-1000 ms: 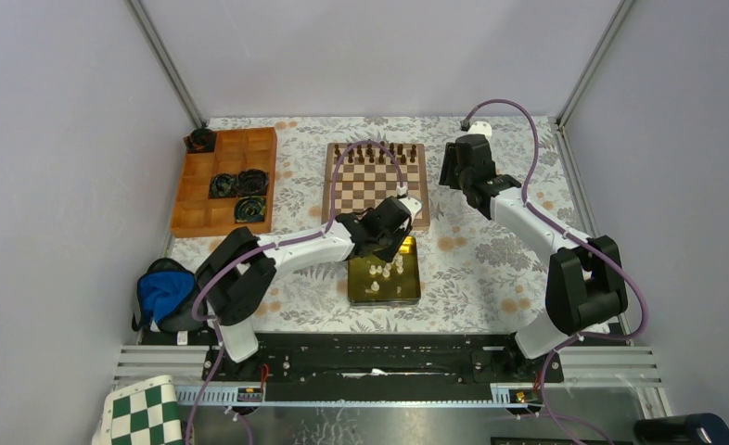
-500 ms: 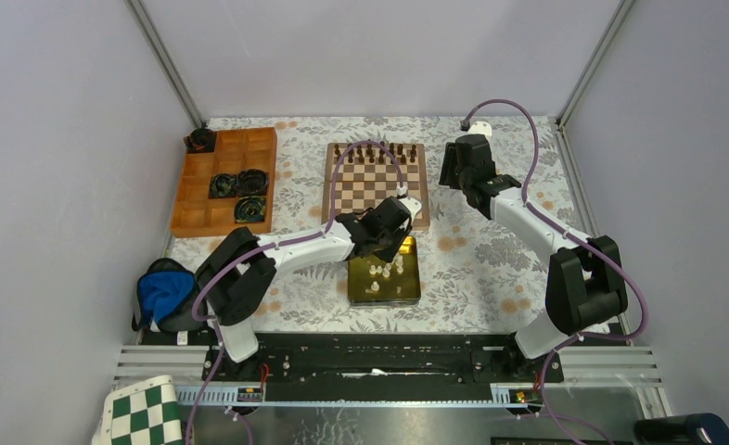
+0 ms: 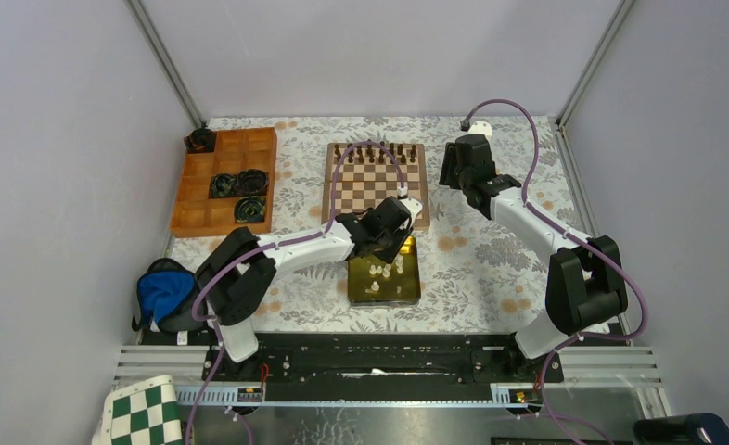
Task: Set up the chess pieces on the board
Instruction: Place the chess piece on the chessboard.
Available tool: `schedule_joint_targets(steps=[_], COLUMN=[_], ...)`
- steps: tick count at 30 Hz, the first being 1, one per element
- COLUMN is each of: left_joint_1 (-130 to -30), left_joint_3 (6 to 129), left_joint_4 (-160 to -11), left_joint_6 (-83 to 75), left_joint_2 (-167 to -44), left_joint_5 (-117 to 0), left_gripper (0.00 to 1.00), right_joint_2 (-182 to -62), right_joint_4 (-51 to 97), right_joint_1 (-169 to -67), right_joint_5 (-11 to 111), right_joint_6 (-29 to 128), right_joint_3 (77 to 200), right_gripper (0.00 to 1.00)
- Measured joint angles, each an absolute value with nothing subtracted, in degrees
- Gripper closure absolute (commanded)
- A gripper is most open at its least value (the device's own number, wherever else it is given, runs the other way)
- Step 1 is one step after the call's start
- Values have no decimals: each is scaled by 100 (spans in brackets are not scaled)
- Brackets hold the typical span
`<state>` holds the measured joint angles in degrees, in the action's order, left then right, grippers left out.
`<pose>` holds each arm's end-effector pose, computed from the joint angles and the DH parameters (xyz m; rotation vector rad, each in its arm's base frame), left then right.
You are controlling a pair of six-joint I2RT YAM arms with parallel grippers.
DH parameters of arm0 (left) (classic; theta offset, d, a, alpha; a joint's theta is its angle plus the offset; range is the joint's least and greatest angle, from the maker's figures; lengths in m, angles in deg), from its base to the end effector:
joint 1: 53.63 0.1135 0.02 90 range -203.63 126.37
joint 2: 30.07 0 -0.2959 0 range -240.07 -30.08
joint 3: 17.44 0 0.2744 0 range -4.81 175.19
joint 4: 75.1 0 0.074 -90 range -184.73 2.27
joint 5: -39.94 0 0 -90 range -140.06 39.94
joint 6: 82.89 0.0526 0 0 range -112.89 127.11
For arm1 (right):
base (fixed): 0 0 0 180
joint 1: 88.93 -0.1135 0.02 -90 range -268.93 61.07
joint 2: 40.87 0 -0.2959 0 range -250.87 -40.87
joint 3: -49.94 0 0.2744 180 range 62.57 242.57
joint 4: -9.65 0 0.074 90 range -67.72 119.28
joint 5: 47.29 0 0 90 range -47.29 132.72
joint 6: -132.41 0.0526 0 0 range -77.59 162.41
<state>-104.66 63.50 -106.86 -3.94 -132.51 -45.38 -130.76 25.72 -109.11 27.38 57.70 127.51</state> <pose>0.2641 -0.3197 0.2006 0.8326 2.3893 -0.3446 0.3777 0.1240 0.2915 0.0766 2.0475 0.1091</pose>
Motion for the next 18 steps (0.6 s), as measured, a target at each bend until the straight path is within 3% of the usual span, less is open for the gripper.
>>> schedule_joint_targets(steps=[18], left_joint_1=[-10466], left_joint_3=[6350], left_joint_4=[-10680], left_joint_6=[-394], left_joint_2=[-13299], left_joint_5=[-4610], left_gripper=[64], right_joint_2=[-13076], right_joint_4=[2568], right_joint_1=[-10911], right_joint_5=[2736], right_joint_6=[5770], right_joint_3=[12751], right_gripper=[46])
